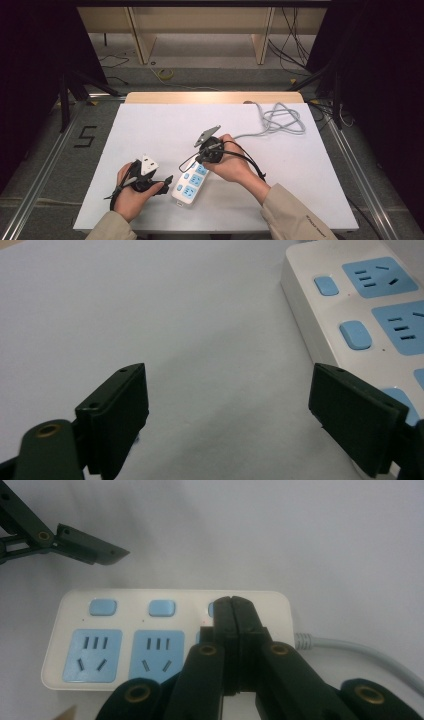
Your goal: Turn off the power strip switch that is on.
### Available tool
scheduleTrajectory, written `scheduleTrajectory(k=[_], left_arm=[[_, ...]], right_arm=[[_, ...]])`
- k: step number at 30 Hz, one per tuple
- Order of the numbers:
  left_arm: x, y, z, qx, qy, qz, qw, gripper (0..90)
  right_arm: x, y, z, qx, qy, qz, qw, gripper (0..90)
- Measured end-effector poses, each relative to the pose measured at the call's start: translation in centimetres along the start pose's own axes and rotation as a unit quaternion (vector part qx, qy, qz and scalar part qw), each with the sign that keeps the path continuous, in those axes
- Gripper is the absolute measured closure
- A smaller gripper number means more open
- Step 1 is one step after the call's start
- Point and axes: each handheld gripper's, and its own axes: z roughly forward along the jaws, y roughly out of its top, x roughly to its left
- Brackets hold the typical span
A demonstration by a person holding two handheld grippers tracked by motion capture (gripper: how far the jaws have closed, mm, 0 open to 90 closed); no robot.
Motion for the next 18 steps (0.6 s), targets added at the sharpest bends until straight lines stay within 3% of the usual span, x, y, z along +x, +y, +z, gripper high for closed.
scheduleTrajectory(k=[18], left_arm=[[-0.03, 0.01, 0.02, 0.000, -0.001, -0.001, 1.0000, 15.7]], right_arm=[[-0.19, 0.62, 1.01, 0.012, 0.004, 0.002, 0.9999, 90.0]])
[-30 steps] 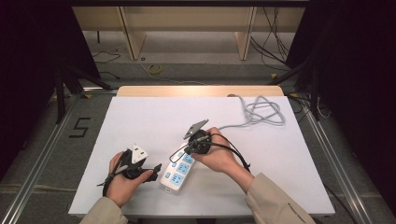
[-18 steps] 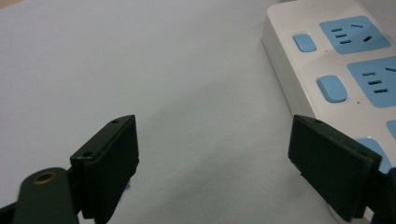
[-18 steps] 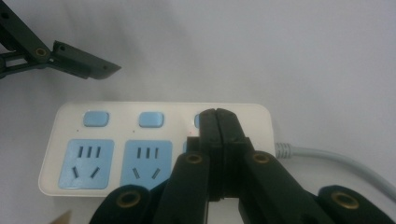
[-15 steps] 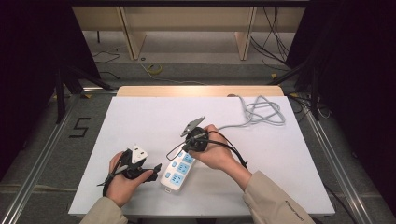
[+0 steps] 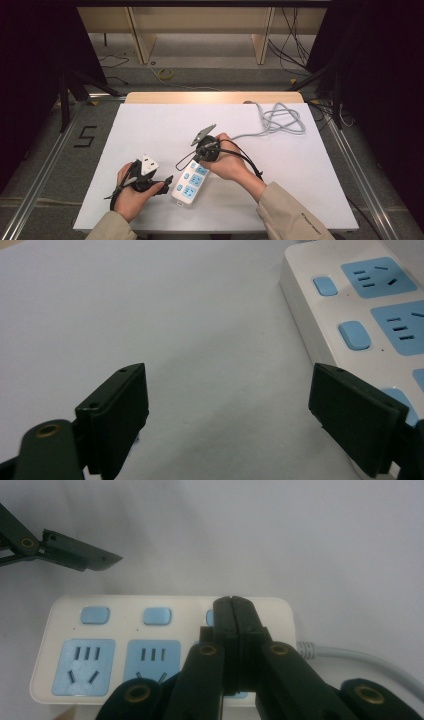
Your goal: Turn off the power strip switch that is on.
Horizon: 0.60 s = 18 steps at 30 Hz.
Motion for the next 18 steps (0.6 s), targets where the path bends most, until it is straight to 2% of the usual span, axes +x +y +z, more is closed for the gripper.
scheduleTrajectory(k=[18], left_arm=[[-0.04, 0.01, 0.03, -0.002, -0.001, -0.001, 1.0000, 15.7]], right_arm=[[0.02, 0.82, 0.88, 0.009, 0.002, -0.001, 1.0000, 90.0]])
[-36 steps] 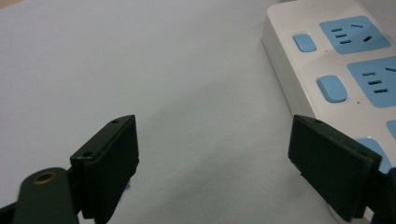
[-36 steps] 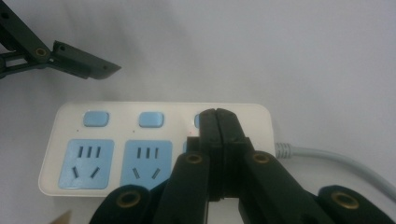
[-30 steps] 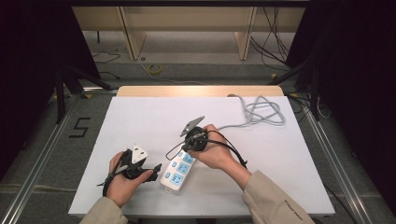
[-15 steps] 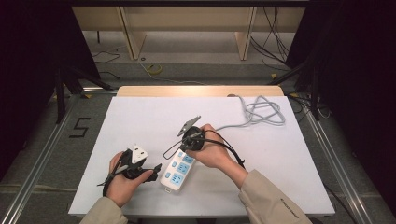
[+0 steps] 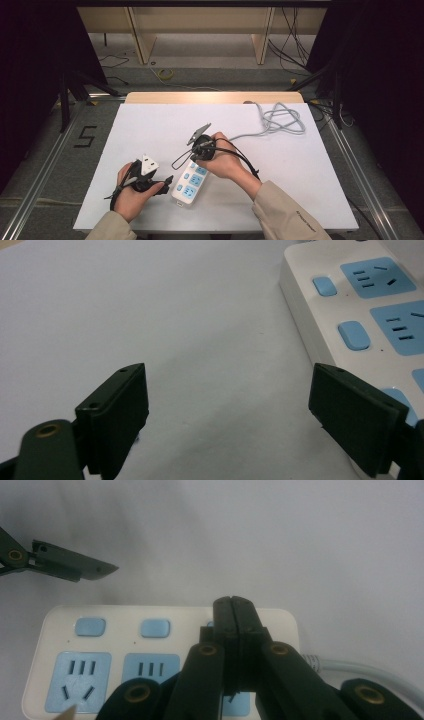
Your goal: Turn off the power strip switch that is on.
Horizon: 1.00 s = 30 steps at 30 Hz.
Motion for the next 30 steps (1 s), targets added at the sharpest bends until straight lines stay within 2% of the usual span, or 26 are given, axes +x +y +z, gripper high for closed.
scheduleTrajectory(k=[30], left_arm=[[0.0, 0.0, 0.0, 0.001, -0.002, 0.004, 1.0000, 15.7]], right_arm=[[-0.1, 0.7, 1.3, 0.017, 0.004, 0.002, 0.9998, 90.0]])
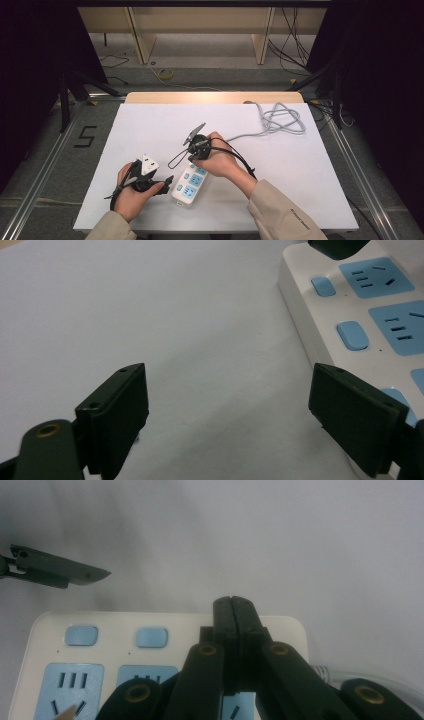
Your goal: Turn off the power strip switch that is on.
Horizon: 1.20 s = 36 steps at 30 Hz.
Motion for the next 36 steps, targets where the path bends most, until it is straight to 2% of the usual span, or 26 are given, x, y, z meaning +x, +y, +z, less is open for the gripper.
scheduleTrajectory(k=[21, 36], left_arm=[[0.0, 0.0, 0.0, -0.001, 0.000, -0.002, 1.0000, 15.7], [-0.1, 0.1, 0.0, 0.001, 0.000, 0.002, 1.0000, 15.7]], right_arm=[[0.0, -0.1, 1.4, 0.035, -0.001, -0.002, 0.9994, 90.0], [0.1, -0.1, 1.4, 0.035, -0.003, 0.000, 0.9994, 90.0]])
